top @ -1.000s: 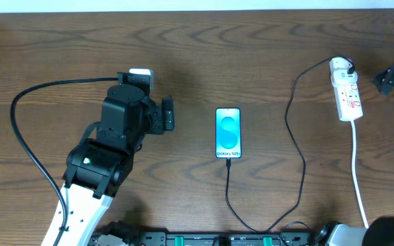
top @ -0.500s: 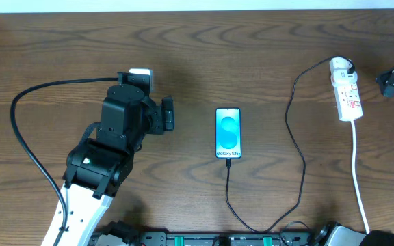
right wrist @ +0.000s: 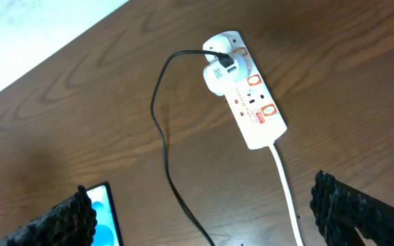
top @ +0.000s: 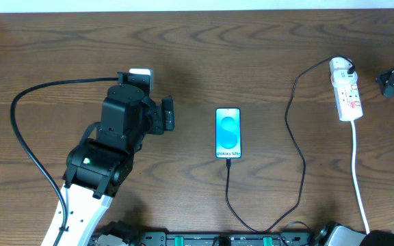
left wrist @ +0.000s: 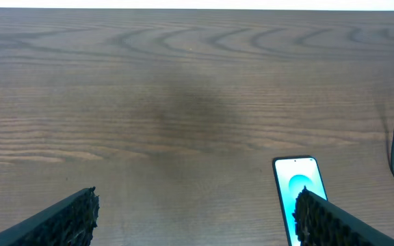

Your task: Plug charger to phone and switch on socket

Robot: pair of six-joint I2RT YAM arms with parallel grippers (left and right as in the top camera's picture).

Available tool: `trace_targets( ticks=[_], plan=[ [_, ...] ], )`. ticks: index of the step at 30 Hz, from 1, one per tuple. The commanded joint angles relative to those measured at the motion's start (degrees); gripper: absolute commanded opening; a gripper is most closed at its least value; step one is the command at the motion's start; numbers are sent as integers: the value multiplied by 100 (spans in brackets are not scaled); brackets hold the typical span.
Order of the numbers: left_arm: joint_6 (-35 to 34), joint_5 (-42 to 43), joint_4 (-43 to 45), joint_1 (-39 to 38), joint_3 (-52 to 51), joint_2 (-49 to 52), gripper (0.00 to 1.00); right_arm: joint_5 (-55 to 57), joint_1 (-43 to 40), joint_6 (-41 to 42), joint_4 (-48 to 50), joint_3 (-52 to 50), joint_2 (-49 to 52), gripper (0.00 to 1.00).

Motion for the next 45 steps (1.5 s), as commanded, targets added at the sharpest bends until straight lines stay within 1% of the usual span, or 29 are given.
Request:
trace_targets(
  ticks=[1, 15, 22, 28, 32, 37, 41, 45],
  plan=[
    [57, -96, -7, 13, 24, 15, 91, 9, 4, 37, -7, 70, -26, 99],
    [57, -94, -125, -17, 20, -85, 91, 7, 4, 37, -7, 70, -26, 99],
    [57, -94, -608, -13, -26, -531, 91, 9, 4, 37, -7, 70, -26, 99],
    [57, -94, -575, 57, -415, -1069, 91, 9, 4, 37, -7, 70, -26, 99],
    [52, -66, -55, 225, -966, -1464, 91, 9, 4, 37, -7, 70, -26, 99],
    [52, 168, 1137, 459, -1875, -2144, 91, 7, 4, 37, -7, 70, -26, 99],
    [28, 166, 2090, 577, -2632, -2798, 91, 9, 4, 37, -7, 70, -26, 99],
    [28, 166, 2850, 706, -3397, -3517, 91, 7, 4, 37, -7, 70, -26, 99]
  ],
)
